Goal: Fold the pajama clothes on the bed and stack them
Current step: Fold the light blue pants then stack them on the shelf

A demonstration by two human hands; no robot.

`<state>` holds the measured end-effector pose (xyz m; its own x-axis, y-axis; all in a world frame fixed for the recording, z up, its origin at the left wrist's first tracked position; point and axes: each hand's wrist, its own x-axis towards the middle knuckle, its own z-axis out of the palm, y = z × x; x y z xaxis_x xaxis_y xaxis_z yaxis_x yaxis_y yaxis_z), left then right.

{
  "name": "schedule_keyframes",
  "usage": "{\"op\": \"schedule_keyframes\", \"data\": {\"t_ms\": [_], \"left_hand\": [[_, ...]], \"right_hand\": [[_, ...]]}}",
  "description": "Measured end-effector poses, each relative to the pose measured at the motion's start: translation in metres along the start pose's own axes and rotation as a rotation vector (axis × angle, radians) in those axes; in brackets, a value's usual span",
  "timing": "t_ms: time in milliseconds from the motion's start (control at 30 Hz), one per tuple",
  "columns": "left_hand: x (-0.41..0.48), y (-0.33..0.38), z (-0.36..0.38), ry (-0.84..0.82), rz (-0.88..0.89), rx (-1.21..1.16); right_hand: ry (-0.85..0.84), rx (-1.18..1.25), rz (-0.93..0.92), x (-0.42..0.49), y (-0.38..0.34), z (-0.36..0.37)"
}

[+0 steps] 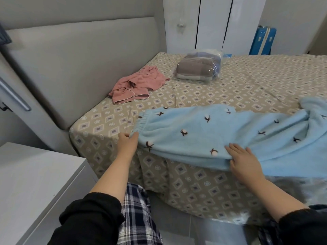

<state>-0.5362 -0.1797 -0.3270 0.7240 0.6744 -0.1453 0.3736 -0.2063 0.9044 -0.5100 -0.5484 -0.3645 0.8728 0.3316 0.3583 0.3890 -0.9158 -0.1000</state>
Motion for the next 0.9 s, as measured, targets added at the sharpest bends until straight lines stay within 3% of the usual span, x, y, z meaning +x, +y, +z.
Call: {"op": "schedule_keyframes", "data": {"t_ms": [167, 233, 333, 433, 533, 600, 767, 900], "left_hand": [[0.003, 0.000, 0.012, -0.074, -0.068, 0.007], [0.003, 0.001, 0.014, -0.033, -0.029, 0.111], [0.002, 0.003, 0.020, 0.137, 0.231, 0.458], [0.002, 0.011, 0.029, 0.072, 0.361, 0.504], [0.006, 0.013, 0.033, 0.027, 0.371, 0.593], [0.010, 0.014, 0.035, 0.090, 0.408, 0.613], [0.029, 0.019, 0.031, 0.159, 0.465, 0.571], [0.068, 0.043, 0.029, 0.078, 0.321, 0.378]], "right_hand": [[0.129, -0.133, -0.041, -0.002, -0.008, -0.019], [0.054, -0.151, -0.045, -0.001, -0.018, -0.026], [-0.183, -0.336, 0.107, 0.012, -0.032, -0.037], [-0.046, -0.132, 0.240, 0.034, -0.034, -0.037], [0.104, 0.074, 0.182, 0.069, -0.048, -0.032], [0.038, 0.105, 0.181, 0.101, -0.053, -0.023], [-0.314, 0.020, 0.356, 0.119, -0.039, 0.037], [-0.274, -0.022, 0.356, 0.119, -0.032, 0.057]]}}
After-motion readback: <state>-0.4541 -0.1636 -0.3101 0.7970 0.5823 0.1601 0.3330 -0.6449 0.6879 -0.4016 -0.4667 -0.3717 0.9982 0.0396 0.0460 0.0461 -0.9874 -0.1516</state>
